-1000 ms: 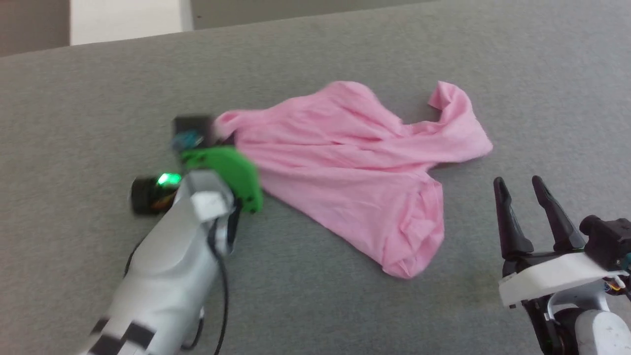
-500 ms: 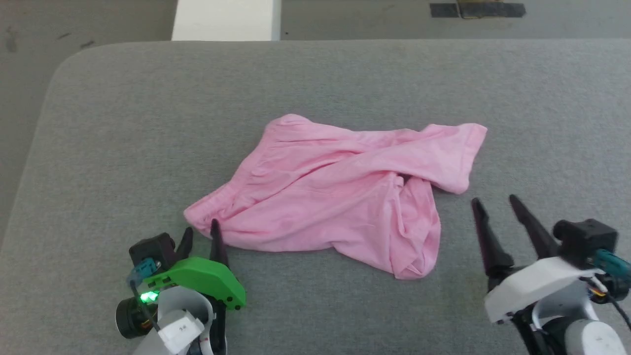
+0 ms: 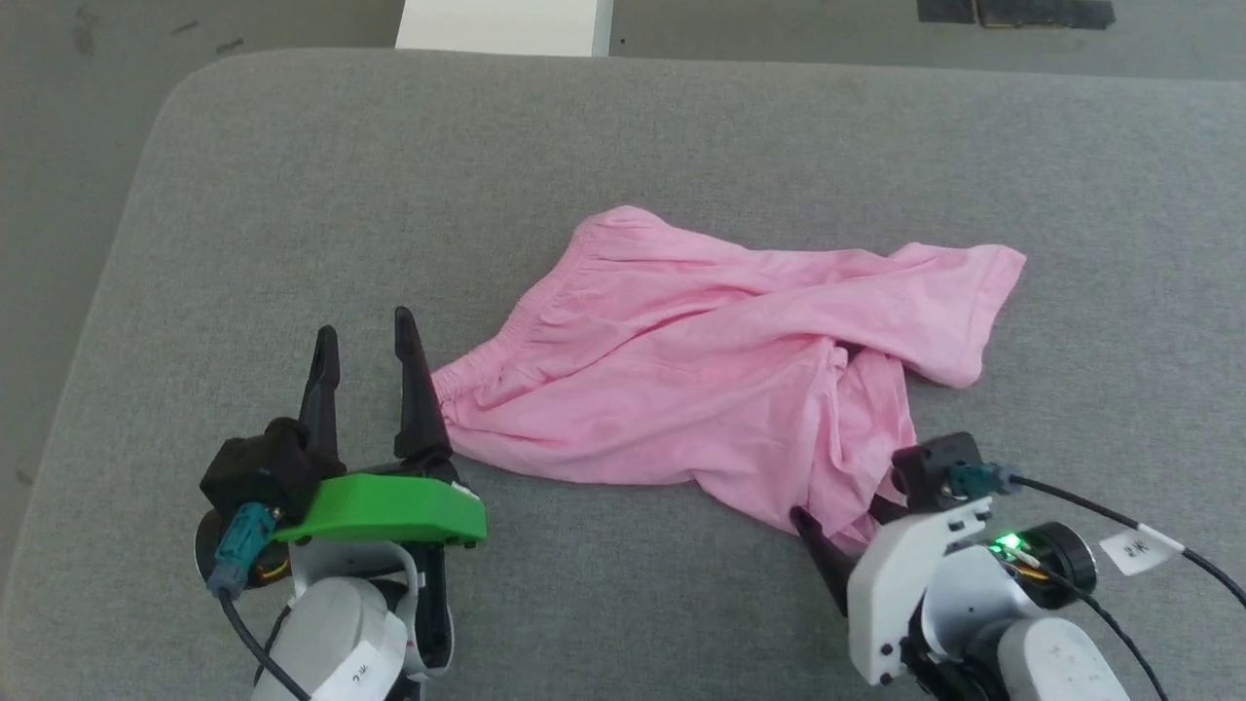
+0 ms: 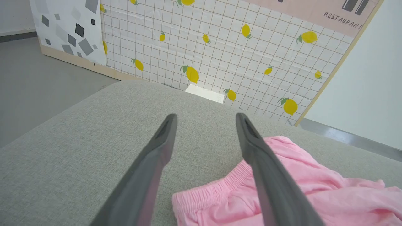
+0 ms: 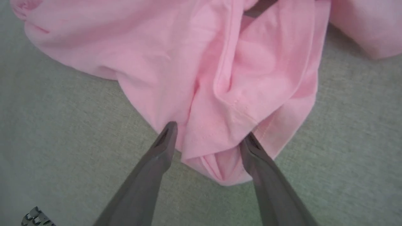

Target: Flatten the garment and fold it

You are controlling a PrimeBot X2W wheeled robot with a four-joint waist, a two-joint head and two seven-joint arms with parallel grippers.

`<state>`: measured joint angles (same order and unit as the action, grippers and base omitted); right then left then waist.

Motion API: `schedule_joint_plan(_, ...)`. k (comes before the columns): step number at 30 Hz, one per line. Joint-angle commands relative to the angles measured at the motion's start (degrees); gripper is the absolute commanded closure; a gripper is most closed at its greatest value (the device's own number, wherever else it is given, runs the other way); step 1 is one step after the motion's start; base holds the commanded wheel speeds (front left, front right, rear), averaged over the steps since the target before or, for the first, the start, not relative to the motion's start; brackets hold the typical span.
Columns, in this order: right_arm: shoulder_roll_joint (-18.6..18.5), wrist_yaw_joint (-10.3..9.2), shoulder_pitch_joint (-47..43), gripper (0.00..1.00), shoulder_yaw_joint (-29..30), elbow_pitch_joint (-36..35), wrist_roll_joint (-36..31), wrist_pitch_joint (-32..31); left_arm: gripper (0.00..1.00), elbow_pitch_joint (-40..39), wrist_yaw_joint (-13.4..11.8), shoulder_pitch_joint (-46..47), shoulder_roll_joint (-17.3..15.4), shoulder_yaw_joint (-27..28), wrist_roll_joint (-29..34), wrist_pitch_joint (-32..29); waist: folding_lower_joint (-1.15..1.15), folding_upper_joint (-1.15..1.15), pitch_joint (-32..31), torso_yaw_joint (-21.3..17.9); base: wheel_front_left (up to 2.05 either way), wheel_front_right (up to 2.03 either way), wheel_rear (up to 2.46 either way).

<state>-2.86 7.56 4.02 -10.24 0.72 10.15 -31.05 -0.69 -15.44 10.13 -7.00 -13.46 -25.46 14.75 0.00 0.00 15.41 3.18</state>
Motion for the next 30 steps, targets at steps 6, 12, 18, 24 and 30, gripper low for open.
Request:
schedule_joint_plan(6,-0.02,-0.08,2.55,1.00,-0.77,4.02,1.76,-1.09,0.00,0.91,4.40,-1.68,2.82,3.76,4.23,0.24,0.00,0.00,0.92,0.80,0.00,0.00,0.00)
schedule_joint_plan(12,-0.02,-0.08,1.53,1.00,6.74,0.94,2.13,2.49,0.00,2.66,7.01,-2.46,3.84,5.92,5.57,0.24,0.00,0.00,-0.64,0.33,0.00,0.00,0.00)
schedule_joint_plan(18,-0.02,-0.08,-4.61,1.00,21.59,-7.56,-0.26,0.82,0.00,3.45,7.98,-3.57,4.08,6.82,5.87,0.24,0.00,0.00,-2.39,-0.63,0.00,0.00,0.00)
schedule_joint_plan(24,-0.02,-0.08,-8.57,1.00,34.41,-9.42,-1.87,-3.73,0.00,3.95,8.07,-3.99,4.11,6.24,5.28,0.25,0.00,0.00,-3.27,-2.28,0.00,0.00,0.00)
schedule_joint_plan(30,-0.02,-0.08,-7.03,0.00,34.20,-12.26,-4.66,5.60,0.00,4.14,8.45,-3.20,4.12,5.55,5.59,0.25,0.00,0.00,-3.98,-3.76,0.00,0.00,0.00)
